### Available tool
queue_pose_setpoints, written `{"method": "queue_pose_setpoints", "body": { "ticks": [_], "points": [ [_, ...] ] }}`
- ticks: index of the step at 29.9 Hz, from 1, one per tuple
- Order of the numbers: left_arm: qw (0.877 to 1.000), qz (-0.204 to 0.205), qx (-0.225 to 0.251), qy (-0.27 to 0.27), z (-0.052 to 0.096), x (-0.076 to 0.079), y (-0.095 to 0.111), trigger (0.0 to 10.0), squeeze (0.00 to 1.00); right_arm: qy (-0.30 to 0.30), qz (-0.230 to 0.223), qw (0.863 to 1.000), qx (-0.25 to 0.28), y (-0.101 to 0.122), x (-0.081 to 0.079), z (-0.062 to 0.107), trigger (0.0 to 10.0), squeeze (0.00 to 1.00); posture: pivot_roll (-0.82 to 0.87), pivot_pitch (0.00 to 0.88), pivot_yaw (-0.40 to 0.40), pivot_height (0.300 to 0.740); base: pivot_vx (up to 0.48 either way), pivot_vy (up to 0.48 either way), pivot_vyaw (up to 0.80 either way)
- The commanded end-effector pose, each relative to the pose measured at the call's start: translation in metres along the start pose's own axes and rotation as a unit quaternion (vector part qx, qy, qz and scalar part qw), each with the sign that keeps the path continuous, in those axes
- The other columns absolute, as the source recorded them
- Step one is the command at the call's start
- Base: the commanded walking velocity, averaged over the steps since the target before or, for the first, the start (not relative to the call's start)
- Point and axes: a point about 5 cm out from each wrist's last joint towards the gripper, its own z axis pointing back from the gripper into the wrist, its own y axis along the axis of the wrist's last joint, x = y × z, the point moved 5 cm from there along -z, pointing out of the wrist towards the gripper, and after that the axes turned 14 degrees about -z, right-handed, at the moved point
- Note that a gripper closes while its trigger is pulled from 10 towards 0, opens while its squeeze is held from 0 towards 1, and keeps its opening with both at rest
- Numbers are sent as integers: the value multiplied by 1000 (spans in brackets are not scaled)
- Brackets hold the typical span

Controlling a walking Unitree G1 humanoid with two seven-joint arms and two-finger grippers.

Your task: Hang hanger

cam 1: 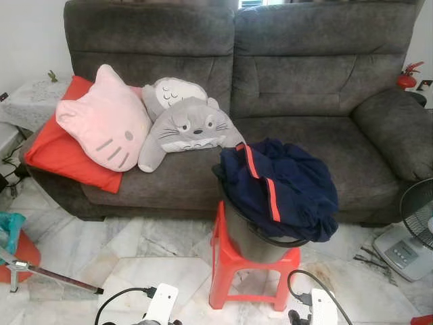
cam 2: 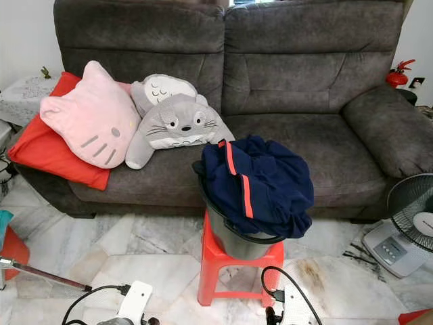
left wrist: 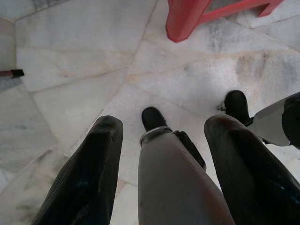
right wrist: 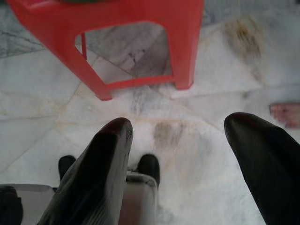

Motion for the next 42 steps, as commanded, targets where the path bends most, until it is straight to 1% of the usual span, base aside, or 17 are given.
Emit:
{"method": "queue_pose_setpoints", "body": {
  "ticks": [1, 5, 19, 23, 28, 30, 31, 32, 33, 34, 35, 37, 38, 39, 40, 41, 42],
  "points": [
    [1000, 3, -6, -2, 0, 2, -5, 10000, 0, 10, 8, 1000, 20, 5, -2, 1, 10000, 0, -29, 0, -19, 740, 0, 0, 0],
    [1000, 2, -6, -3, 0, 2, -5, 10000, 0, 15, 28, 999, 34, 10, -3, 1, 10000, 0, -29, 0, -19, 740, 0, 0, 0],
    [1000, 4, -4, 0, 0, 1, -3, 10000, 0, 15, 30, 995, 90, 26, -5, 3, 10000, 0, -47, 1, -31, 740, 0, 0, 0],
    [1000, 2, -3, 0, 0, 1, -2, 10000, 0, 23, 51, 993, 102, 30, -7, 3, 10000, 0, -55, 2, -32, 740, 0, 0, 0],
    [1000, 3, -2, 0, 0, 1, -1, 10000, 0, 30, 44, 990, 127, 37, -9, 5, 10000, 0, -53, 2, -33, 740, 0, 0, 0],
    [1000, 3, -2, 0, 0, 1, -1, 10000, 0, 27, 53, 989, 138, 39, -9, 6, 10000, 0, -54, 4, -34, 740, 0, 0, 0],
    [1000, 4, -2, 0, 0, 1, -1, 10000, 0, 29, 44, 988, 146, 41, -10, 7, 10000, 0, -56, 3, -33, 740, 0, 0, 0],
    [1000, 3, -2, 0, 0, 0, -1, 10000, 0, 9, 171, 950, 262, 84, -11, 24, 10000, 0, -58, 4, -33, 740, 0, 0, 0],
    [1000, 3, -2, 0, 0, 0, -1, 10000, 0, 13, 241, 904, 353, 111, -27, 52, 10000, 0, -60, 3, -33, 740, 0, 0, 0],
    [1000, 3, -2, 0, 0, 0, -1, 10000, 0, 16, 284, 864, 415, 125, -44, 79, 10000, 0, -62, 3, -33, 740, 0, 0, 0],
    [1000, 2, -2, 0, 0, 0, -1, 10000, 0, 16, 301, 842, 447, 132, -53, 98, 10000, 0, -62, 3, -33, 740, 0, 0, 0],
    [1000, 1, -2, -1, 0, 0, -1, 10000, 0, 21, 293, 844, 449, 132, -55, 103, 10000, 0, -64, 4, -31, 740, 0, 0, 0],
    [1000, 1, -2, -1, 0, 0, -1, 10000, 0, 20, 279, 852, 443, 125, -61, 100, 10000, 0, -66, 3, -30, 740, 0, 0, 0],
    [1000, 0, -2, -2, 0, 0, -1, 10000, 0, 24, 237, 875, 422, 93, -86, 84, 10000, 0, -65, 2, -30, 740, 0, 0, 0],
    [1000, 0, -2, -2, 0, 0, -1, 10000, 0, 24, 237, 875, 422, 93, -86, 84, 10000, 0, -65, 2, -30, 740, 0, 0, 0],
    [1000, 0, -1, -2, 0, 1, -1, 10000, 0, 28, 214, 889, 403, 69, -97, 72, 10000, 0, -62, 1, -32, 740, 0, 0, 0],
    [1000, 0, -1, -2, 0, 1, -1, 10000, 0, 25, 216, 889, 402, 69, -94, 72, 10000, 0, -61, 0, -32, 740, 0, 0, 0]
  ]
}}
